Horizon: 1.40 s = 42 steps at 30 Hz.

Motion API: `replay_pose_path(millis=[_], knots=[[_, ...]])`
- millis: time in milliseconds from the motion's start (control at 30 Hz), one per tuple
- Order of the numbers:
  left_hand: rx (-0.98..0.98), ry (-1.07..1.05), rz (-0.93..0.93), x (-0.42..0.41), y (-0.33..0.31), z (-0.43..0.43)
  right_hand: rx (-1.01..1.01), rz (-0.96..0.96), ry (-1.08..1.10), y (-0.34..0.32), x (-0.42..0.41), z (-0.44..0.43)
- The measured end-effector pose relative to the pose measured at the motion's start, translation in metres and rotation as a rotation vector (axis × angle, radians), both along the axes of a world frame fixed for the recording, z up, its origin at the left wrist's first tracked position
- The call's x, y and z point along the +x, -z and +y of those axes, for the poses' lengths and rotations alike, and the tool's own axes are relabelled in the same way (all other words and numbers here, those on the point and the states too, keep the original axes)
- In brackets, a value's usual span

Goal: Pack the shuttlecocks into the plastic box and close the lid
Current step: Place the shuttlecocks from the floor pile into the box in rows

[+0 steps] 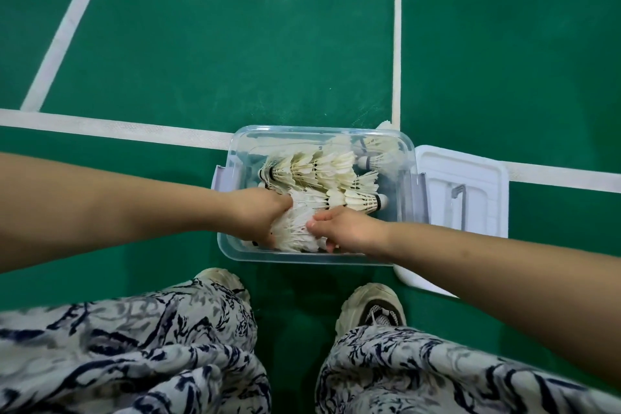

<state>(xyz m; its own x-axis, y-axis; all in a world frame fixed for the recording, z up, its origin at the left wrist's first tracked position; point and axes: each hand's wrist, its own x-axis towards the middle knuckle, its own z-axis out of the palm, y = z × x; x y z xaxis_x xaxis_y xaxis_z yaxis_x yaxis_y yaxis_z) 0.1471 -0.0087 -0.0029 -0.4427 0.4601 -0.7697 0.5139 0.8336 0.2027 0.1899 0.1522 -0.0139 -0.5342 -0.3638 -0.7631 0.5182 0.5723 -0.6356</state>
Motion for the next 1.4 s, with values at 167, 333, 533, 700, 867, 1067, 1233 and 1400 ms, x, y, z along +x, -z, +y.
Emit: replay_pose_path(millis=[167,333,533,700,867,1067,1233,1400], knots=[[-0.052,0.088,0.038,0.001,0.007,-0.002,0.24,0.129,-0.377,0.005,-0.005,-0.009],[-0.114,0.141,0.008,0.002,0.007,0.003,0.292,0.132,-0.386,0.009,-0.006,-0.003],[-0.204,0.206,0.033,-0.018,-0.016,0.013,0.289,0.218,-0.277,-0.011,-0.027,0.017],[-0.051,0.12,0.161,-0.045,-0.038,0.037,0.284,0.535,0.039,-0.032,-0.06,0.029],[0.218,0.043,0.359,-0.075,-0.052,0.059,0.506,0.862,0.114,-0.02,-0.086,0.06],[0.375,-0.012,0.413,-0.099,-0.042,0.086,0.507,0.764,0.028,0.007,-0.078,0.077],[0.277,0.003,0.396,-0.113,-0.027,0.102,0.515,0.789,0.066,0.006,-0.072,0.078],[0.18,0.021,0.298,-0.102,-0.016,0.094,0.471,0.731,0.074,0.002,-0.052,0.082]])
